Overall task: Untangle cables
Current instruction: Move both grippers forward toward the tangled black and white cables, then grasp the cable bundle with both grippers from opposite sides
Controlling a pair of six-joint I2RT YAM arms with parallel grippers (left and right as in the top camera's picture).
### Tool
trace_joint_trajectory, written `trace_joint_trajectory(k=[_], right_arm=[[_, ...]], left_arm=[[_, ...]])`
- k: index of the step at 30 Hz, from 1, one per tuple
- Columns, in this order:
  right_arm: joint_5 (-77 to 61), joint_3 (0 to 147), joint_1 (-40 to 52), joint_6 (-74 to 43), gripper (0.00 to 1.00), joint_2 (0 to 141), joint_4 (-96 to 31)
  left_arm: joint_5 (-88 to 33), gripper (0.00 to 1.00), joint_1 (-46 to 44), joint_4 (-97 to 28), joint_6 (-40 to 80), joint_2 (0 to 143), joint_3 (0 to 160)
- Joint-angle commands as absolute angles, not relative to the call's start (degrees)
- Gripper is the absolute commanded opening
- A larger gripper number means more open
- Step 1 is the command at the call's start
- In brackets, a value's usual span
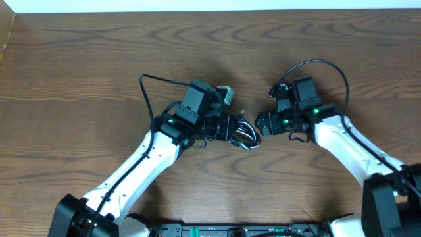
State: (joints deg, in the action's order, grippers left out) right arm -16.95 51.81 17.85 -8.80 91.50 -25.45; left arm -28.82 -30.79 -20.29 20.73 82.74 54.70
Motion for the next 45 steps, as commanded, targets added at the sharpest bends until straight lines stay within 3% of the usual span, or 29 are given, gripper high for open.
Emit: trace_joint_trajectory(k=[1,12,22,23,24,25,26,36,45], right_arm=[[-17.52,52.75,18.79,-10.68,0.84,92.82,-25.47],[-15.79,52.75,18.74,-10.68,0.87,92.79,-25.50],[-15.81,52.75,18.74,-10.68,0.87,92.79,-26.17],[-15.79,52.75,18.74,-10.68,0.87,92.79,-26.17],[-15.79,52.75,18.74,-10.68,0.87,92.79,-26.17],[-15.79,52.75,18.74,-10.68,0.87,92.79,-26.22],[-15.79,52.75,18.74,-10.68,0.87,92.79,-26.22],[-26.72,52.75,19.11,-10.68,0.87,92.82,-26.79],[-26.30,52.75,22.17,-10.68,0.82,92.82,-26.02]], left_arm=[[-17.02,0.52,-29.91,-26.50,20.51,81.87,55.09],[-16.40,0.53,-32.12,-32.10,29.23,83.59,53.74],[-5.89,0.53,-38.83,-30.63,28.75,98.83,53.52],[-5.87,0.51,-38.83,-30.15,28.73,99.59,53.52],[-5.89,0.40,-38.83,-29.74,28.34,100.05,53.52],[-5.50,0.13,-38.81,-29.45,28.14,100.27,53.54],[-5.26,0.08,-38.81,-29.47,28.16,100.18,53.60],[-11.46,0.07,-37.80,-24.43,28.42,80.51,56.14],[-23.49,0.07,-37.78,-13.96,32.08,75.05,56.14]])
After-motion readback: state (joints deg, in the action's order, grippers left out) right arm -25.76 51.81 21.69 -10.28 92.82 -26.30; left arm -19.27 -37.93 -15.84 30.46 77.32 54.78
